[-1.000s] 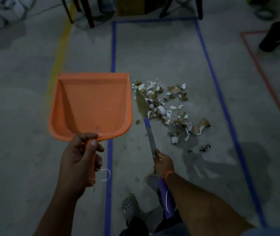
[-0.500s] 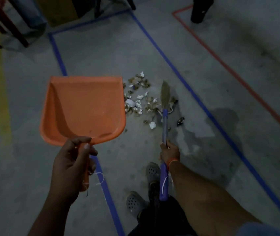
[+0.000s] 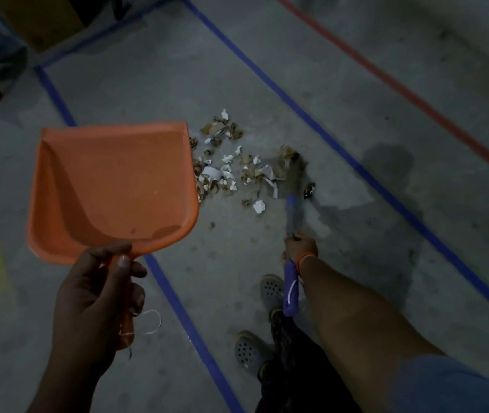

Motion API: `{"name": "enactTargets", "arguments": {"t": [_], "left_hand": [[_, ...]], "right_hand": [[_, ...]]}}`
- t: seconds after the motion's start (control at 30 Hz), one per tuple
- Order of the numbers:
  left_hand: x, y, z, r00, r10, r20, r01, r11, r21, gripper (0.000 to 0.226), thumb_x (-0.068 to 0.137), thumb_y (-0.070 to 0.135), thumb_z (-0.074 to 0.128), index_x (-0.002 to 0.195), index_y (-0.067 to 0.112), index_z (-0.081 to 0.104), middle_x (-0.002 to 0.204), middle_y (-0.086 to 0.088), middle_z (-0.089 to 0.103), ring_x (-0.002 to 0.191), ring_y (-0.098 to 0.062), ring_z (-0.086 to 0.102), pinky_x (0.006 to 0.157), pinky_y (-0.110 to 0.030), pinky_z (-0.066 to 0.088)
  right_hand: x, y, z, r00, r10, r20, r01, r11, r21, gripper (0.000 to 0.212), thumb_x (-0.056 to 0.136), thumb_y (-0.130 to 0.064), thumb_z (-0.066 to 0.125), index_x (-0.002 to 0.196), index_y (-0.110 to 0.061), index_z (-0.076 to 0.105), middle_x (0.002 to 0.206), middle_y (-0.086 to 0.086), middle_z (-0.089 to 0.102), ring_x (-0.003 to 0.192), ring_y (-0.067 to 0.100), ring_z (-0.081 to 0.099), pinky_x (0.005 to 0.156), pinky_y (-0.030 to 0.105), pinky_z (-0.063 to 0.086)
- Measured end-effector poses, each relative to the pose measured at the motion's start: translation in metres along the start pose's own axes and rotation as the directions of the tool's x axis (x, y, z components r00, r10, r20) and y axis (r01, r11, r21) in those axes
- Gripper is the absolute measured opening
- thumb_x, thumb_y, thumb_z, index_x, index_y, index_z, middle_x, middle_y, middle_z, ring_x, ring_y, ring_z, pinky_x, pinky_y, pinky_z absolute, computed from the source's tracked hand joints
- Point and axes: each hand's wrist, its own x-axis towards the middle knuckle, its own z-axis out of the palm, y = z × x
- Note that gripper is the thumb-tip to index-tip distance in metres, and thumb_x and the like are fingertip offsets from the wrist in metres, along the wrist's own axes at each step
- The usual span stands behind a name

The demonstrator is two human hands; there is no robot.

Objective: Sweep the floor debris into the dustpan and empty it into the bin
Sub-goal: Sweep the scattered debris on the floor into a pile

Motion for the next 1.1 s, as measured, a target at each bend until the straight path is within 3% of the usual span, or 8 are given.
{"name": "enactTargets", "arguments": {"t": [0.13,0.33,0.4,0.6,0.7,0.8,0.97,1.1], "left_hand": [[0.006,-0.002,0.001,1.000,-0.003,-0.004,0.003,1.000,0.000,0.014,0.104,0.014,0.053,0.107,0.020,0.065,0.083,-0.011,0.067,0.051,-0.023,0.054,0.047,-0.025,0.043],[-0.006,0.000,-0.002,0.999,-0.016,-0.044,0.015,1.000,-0.023,0.015,0.104,0.013,0.053,0.102,0.021,0.065,0.082,-0.010,0.068,0.050,-0.021,0.054,0.046,-0.025,0.044],[-0.010,-0.001,-0.004,0.998,-0.028,-0.055,0.026,0.999,-0.025,0.013,0.104,0.014,0.053,0.104,0.019,0.065,0.083,-0.012,0.068,0.050,-0.021,0.054,0.047,-0.025,0.045],[-0.020,-0.002,-0.008,0.996,-0.053,-0.069,0.051,0.998,-0.037,0.011,0.104,0.014,0.054,0.110,0.012,0.063,0.082,-0.010,0.068,0.051,-0.022,0.054,0.046,-0.023,0.045],[-0.025,-0.001,-0.004,0.996,-0.068,-0.064,0.066,0.997,-0.040,0.012,0.104,0.013,0.054,0.112,0.009,0.062,0.082,-0.010,0.069,0.051,-0.021,0.055,0.045,-0.024,0.045],[-0.029,-0.001,0.001,0.996,-0.074,-0.053,0.071,0.996,-0.050,0.014,0.104,0.012,0.054,0.114,0.007,0.062,0.081,-0.009,0.069,0.051,-0.021,0.056,0.045,-0.025,0.045],[-0.034,-0.002,0.008,0.996,-0.078,-0.032,0.076,0.995,-0.060,0.015,0.103,0.012,0.055,0.116,0.005,0.061,0.080,-0.007,0.070,0.051,-0.021,0.055,0.045,-0.024,0.045],[-0.039,-0.002,0.010,0.997,-0.078,-0.020,0.076,0.995,-0.068,0.016,0.103,0.010,0.054,0.116,0.004,0.061,0.079,-0.008,0.069,0.051,-0.021,0.055,0.045,-0.024,0.045]], "right_hand": [[0.002,-0.009,0.017,0.986,-0.048,0.157,0.061,0.995,-0.084,0.015,0.089,-0.008,0.061,0.100,-0.003,0.069,0.052,0.010,0.056,0.035,0.023,0.053,0.042,0.025,0.044],[-0.016,0.001,0.009,0.955,-0.165,0.246,0.202,0.970,-0.133,0.030,0.089,-0.016,0.060,0.119,-0.021,0.067,0.053,0.000,0.059,0.039,0.025,0.055,0.043,0.029,0.048],[-0.025,0.007,0.001,0.969,-0.142,0.204,0.164,0.982,-0.098,0.035,0.090,-0.015,0.062,0.122,-0.031,0.064,0.060,0.003,0.060,0.040,0.023,0.051,0.043,0.029,0.046],[-0.039,0.025,-0.024,0.996,-0.093,-0.007,0.092,0.992,-0.085,0.047,0.093,-0.011,0.060,0.138,-0.016,0.052,0.067,0.012,0.060,0.036,0.018,0.048,0.037,0.025,0.046],[-0.044,0.029,-0.036,0.991,-0.065,-0.115,0.055,0.995,-0.085,0.042,0.093,-0.007,0.059,0.135,-0.007,0.055,0.077,0.013,0.060,0.024,0.005,0.042,0.029,0.016,0.038],[-0.043,0.037,-0.042,0.986,-0.034,-0.163,0.021,0.996,-0.084,0.035,0.092,-0.010,0.061,0.126,-0.006,0.062,0.069,0.015,0.060,0.026,0.012,0.047,0.027,0.018,0.039],[-0.042,0.052,-0.038,0.997,0.040,-0.070,-0.052,0.983,-0.179,0.022,0.090,-0.015,0.062,0.106,-0.002,0.070,0.077,0.017,0.066,0.051,0.024,0.059,0.058,0.033,0.055],[-0.040,0.073,-0.024,0.995,-0.018,0.096,0.048,0.948,-0.314,0.029,0.084,-0.025,0.066,0.109,-0.013,0.072,0.089,0.015,0.073,0.075,0.031,0.070,0.071,0.043,0.060]]}}
